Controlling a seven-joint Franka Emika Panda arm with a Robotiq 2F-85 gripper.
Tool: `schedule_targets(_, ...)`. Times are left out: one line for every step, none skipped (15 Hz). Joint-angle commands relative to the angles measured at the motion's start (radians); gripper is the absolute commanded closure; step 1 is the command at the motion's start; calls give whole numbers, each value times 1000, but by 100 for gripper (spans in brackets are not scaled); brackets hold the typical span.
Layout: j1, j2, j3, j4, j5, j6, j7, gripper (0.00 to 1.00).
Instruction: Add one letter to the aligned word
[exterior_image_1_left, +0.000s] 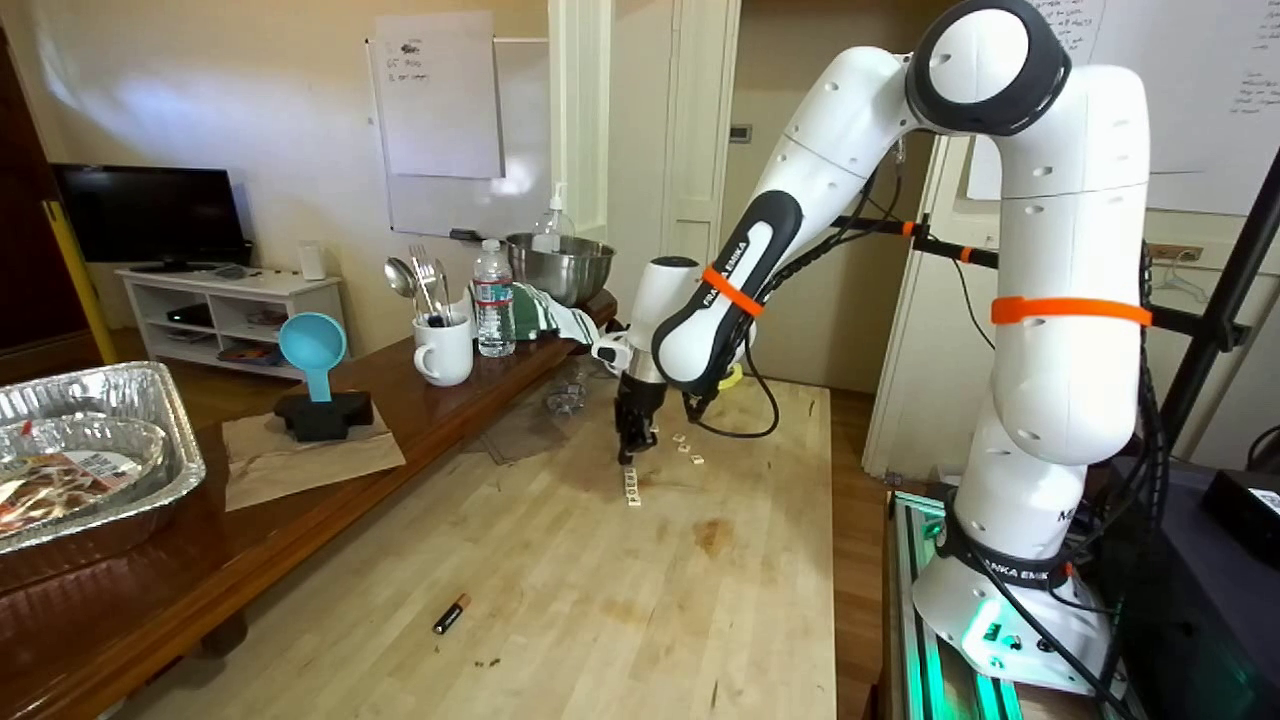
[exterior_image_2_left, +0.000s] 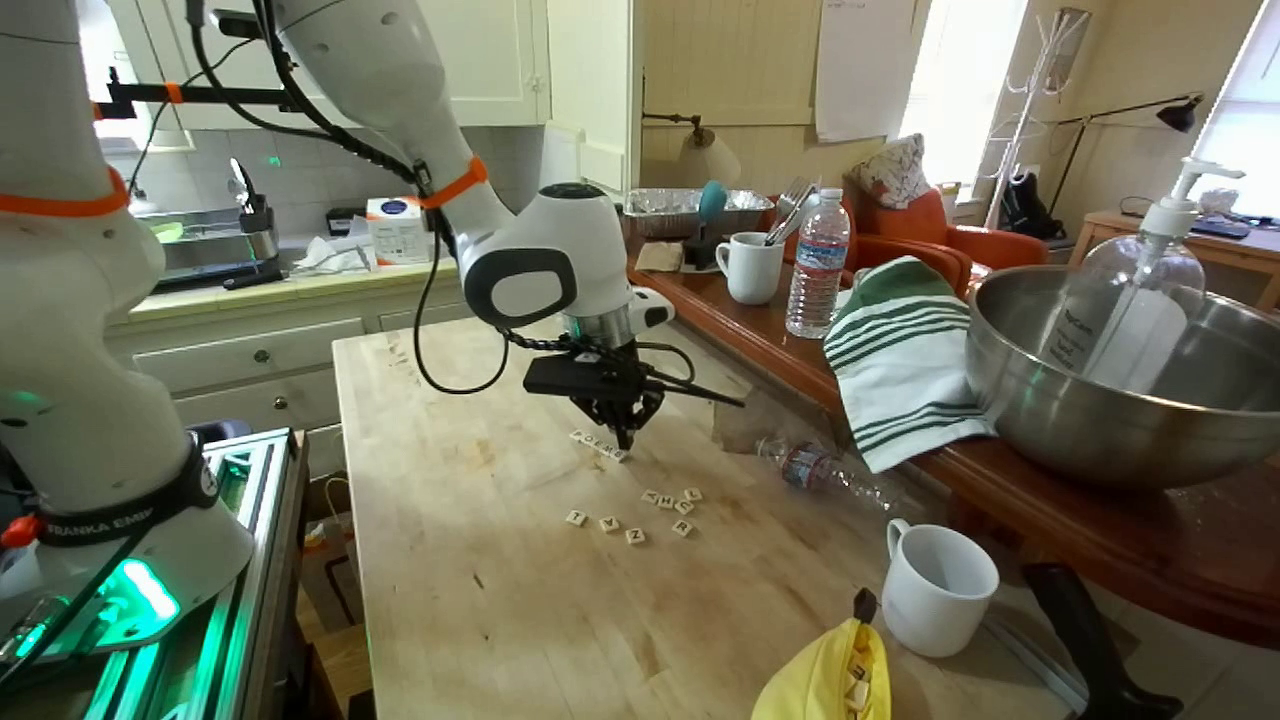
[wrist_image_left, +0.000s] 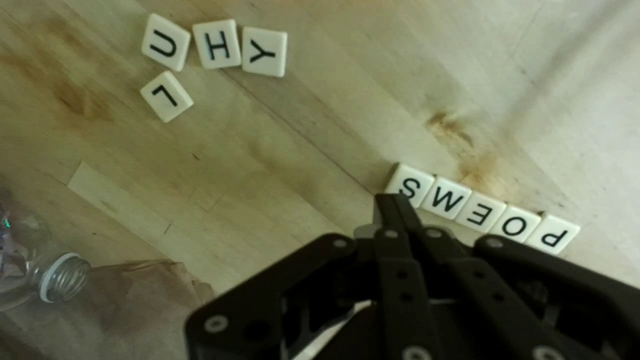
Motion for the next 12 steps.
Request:
schedule_targets(0, -52, 12, -42, 38, -12, 8, 100)
schedule_targets(0, -59, 16, -45, 49, -17, 7, 100)
schedule_targets(9, -66, 7, -49, 41, -17, 26, 100)
schedule_targets(17, -74, -2, -54, 33, -27, 45, 100)
schedule_targets(31, -82, -21, -59, 8, -34, 88, 100)
schedule_targets(41, -88, -34, -64, -10, -37, 124, 82)
schedule_targets(50, -94, -44, -70, -26, -38, 156, 73)
schedule_targets(56, -100, -51, -74, -38, -43, 187, 67)
schedule_targets(60, -107, -55, -79, -45, -46, 212, 60)
schedule_targets(65, -113, -58, -84, -50, -49, 240, 53)
schedule_targets(71, -119, -64, -87, -58, -55, 274, 45)
schedule_targets(73, -123, -63, -87, -57, -61, 298, 38)
